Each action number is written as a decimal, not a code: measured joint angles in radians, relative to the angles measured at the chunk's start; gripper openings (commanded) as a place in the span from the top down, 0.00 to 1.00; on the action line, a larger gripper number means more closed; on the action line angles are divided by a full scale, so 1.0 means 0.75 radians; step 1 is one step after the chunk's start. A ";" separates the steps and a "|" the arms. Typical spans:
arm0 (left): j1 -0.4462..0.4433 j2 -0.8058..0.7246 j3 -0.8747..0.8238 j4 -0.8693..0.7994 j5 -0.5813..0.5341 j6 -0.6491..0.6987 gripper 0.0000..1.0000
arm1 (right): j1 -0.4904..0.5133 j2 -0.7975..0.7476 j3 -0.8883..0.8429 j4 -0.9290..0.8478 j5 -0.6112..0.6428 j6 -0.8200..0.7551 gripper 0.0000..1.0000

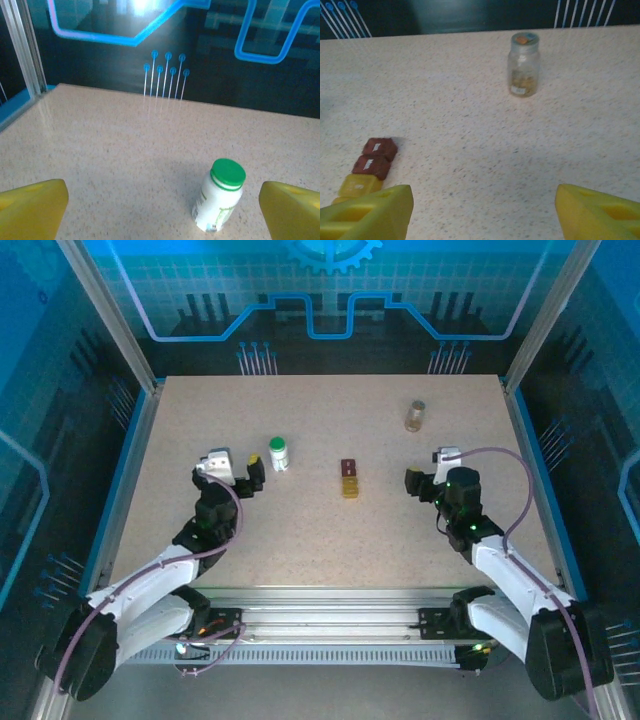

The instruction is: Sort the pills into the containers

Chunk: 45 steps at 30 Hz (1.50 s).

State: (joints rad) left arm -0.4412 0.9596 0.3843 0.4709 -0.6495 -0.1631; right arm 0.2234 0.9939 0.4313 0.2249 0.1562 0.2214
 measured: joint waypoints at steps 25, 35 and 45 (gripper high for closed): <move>-0.136 0.595 0.322 -0.255 0.593 -0.616 0.23 | 0.322 1.150 1.100 -0.631 -0.163 0.164 0.35; -0.211 1.056 0.468 -0.026 0.844 -0.835 0.38 | 0.321 1.306 1.361 -0.880 -0.180 0.148 0.41; -0.223 1.197 0.492 0.178 0.944 -0.974 0.48 | 0.320 1.392 1.463 -1.002 -0.195 0.132 0.43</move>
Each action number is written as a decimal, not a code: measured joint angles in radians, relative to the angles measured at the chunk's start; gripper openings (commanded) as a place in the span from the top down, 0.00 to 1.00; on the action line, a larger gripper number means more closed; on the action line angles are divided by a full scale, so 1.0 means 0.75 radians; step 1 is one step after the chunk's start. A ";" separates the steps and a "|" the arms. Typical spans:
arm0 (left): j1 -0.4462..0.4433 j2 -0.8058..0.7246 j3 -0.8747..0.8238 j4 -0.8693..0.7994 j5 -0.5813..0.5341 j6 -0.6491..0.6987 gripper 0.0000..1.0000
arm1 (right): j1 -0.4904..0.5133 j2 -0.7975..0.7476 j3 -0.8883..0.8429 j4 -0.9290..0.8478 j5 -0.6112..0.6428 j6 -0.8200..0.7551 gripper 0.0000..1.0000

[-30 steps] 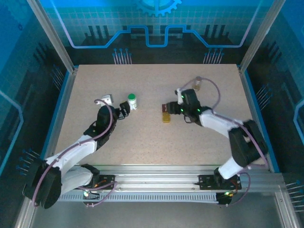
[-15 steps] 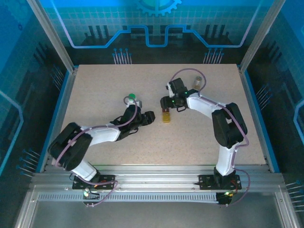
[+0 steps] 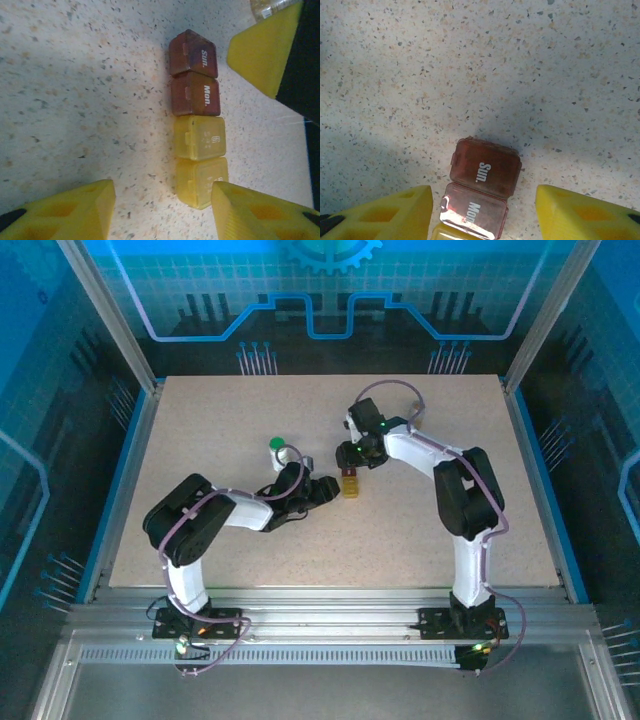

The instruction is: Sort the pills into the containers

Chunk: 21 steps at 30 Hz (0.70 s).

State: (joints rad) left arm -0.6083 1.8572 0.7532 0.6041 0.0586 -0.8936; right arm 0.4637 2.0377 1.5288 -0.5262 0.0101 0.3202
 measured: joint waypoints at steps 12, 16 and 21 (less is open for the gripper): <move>-0.018 0.125 0.089 0.095 0.032 -0.108 0.65 | 0.013 0.037 0.022 -0.056 -0.001 -0.014 0.42; -0.034 0.136 0.111 0.059 0.012 -0.106 0.68 | 0.019 0.037 0.022 -0.057 -0.020 -0.014 0.42; -0.039 0.152 0.117 0.075 0.009 -0.115 0.70 | 0.020 0.037 0.024 -0.057 -0.039 -0.014 0.43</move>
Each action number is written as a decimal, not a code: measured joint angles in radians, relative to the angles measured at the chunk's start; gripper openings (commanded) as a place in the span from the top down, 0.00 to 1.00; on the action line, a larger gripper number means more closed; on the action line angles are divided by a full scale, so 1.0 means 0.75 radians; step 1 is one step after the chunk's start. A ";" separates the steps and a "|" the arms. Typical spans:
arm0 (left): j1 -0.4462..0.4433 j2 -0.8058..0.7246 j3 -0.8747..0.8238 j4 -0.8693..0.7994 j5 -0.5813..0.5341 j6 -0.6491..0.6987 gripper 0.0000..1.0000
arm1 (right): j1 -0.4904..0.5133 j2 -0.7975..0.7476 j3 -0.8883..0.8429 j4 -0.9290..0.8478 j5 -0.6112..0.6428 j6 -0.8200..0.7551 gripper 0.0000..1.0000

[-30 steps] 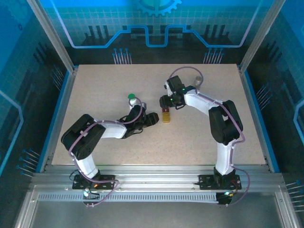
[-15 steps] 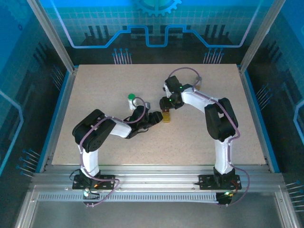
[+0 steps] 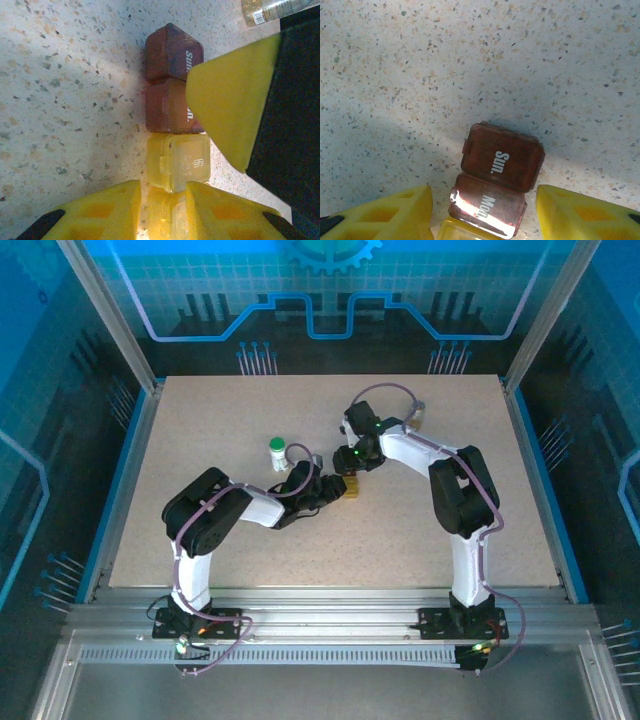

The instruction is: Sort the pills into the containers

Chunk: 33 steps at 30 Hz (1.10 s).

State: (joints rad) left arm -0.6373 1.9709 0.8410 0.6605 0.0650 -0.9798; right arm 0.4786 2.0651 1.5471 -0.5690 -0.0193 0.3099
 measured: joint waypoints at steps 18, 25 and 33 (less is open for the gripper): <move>-0.012 0.028 0.000 0.049 0.001 -0.023 0.73 | 0.008 0.097 0.146 -0.171 0.050 -0.078 0.45; -0.016 0.020 0.000 0.062 0.006 -0.022 0.65 | 0.005 0.103 0.134 -0.166 0.063 -0.087 0.55; 0.013 -0.176 -0.112 -0.121 -0.028 0.029 0.64 | -0.032 0.067 0.067 -0.124 -0.040 -0.184 0.51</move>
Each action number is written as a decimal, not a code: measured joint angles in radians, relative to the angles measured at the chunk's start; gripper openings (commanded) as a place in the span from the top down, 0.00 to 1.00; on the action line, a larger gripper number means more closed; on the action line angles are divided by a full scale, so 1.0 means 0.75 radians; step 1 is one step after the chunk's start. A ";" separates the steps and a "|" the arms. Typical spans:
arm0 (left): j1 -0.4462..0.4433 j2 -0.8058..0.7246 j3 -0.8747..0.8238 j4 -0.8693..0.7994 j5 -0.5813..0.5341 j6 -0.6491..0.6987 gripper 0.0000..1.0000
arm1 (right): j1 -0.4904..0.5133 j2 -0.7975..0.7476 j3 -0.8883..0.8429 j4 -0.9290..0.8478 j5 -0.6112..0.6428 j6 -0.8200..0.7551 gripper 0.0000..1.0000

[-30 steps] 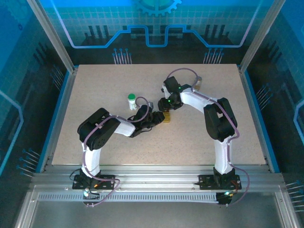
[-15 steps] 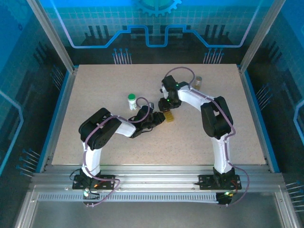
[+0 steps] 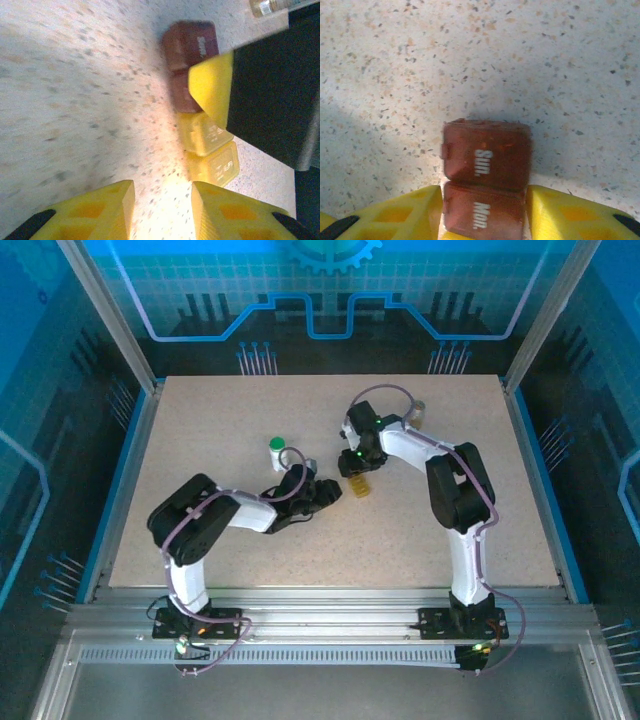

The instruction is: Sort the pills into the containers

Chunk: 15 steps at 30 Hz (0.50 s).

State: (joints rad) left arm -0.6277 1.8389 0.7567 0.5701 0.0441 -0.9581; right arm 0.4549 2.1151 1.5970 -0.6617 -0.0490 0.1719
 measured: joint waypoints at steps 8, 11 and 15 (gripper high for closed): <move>0.053 -0.386 -0.033 -0.224 -0.182 0.169 0.61 | 0.025 -0.010 0.038 -0.070 -0.192 -0.423 0.54; 0.058 -0.495 -0.082 -0.261 -0.252 0.213 0.61 | 0.048 0.014 0.125 -0.160 -0.235 -0.577 0.52; 0.071 -0.566 -0.127 -0.346 -0.319 0.282 0.59 | 0.069 -0.002 0.130 -0.183 -0.267 -0.678 0.50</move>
State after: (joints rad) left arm -0.5743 1.4147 0.6617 0.3103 -0.1955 -0.7464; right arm 0.5068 2.1139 1.6947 -0.7990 -0.2493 -0.3367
